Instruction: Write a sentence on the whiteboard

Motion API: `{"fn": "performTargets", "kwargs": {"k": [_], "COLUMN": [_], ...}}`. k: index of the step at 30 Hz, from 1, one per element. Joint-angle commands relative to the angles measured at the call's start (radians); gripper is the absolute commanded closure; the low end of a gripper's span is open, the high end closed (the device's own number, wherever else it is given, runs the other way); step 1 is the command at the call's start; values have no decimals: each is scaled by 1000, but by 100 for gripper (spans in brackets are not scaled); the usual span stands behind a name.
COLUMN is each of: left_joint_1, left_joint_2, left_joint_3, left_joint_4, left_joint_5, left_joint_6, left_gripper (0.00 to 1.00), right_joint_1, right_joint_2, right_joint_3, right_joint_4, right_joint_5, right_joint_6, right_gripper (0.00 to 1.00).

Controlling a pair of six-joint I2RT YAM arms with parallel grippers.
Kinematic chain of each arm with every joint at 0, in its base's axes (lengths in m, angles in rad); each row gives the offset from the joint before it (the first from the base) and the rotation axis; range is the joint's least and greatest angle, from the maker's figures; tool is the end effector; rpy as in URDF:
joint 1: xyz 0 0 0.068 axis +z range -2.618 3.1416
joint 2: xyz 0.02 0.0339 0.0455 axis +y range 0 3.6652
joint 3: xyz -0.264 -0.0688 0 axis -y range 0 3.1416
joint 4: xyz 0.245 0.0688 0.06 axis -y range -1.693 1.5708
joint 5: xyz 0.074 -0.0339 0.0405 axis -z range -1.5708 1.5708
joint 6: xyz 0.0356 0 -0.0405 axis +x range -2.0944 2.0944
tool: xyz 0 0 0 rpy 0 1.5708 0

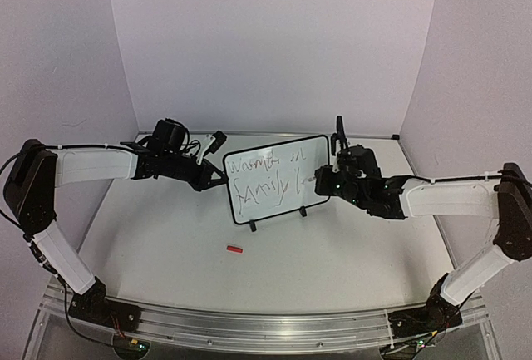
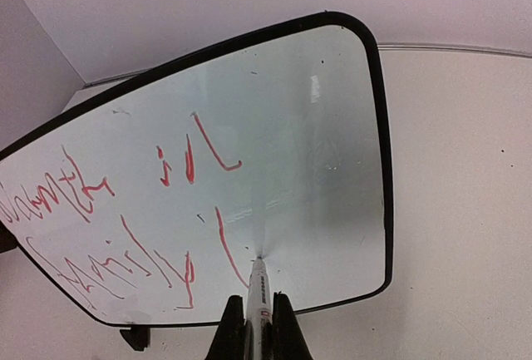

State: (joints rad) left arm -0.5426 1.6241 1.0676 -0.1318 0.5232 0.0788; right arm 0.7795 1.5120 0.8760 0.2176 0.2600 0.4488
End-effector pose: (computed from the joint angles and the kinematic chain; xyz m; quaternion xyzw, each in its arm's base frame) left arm 0.2946 -0.1984 0.2321 0.3722 0.7979 -0.3224 0.3477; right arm 0.2456 0.2299 0.2357 -0.0672 0.8318 0.2225 0.5042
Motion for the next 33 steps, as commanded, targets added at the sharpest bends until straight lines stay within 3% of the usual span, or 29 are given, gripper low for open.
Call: {"fn": "performTargets", "kwargs": {"k": [1, 33], "left_joint_1": [0, 1], "left_joint_2": [23, 25], "left_joint_3": [19, 19], "left_joint_4": [-46, -46], "left_joint_5": [-59, -59], "left_joint_6": [44, 44], "left_gripper": [100, 100], "right_joint_1": [-5, -5], "right_joint_2": [24, 14], "right_joint_3": [46, 64], "right_joint_4": [29, -6], "right_joint_5": [11, 54], "right_joint_6": [-23, -30], "right_gripper": [100, 100]}}
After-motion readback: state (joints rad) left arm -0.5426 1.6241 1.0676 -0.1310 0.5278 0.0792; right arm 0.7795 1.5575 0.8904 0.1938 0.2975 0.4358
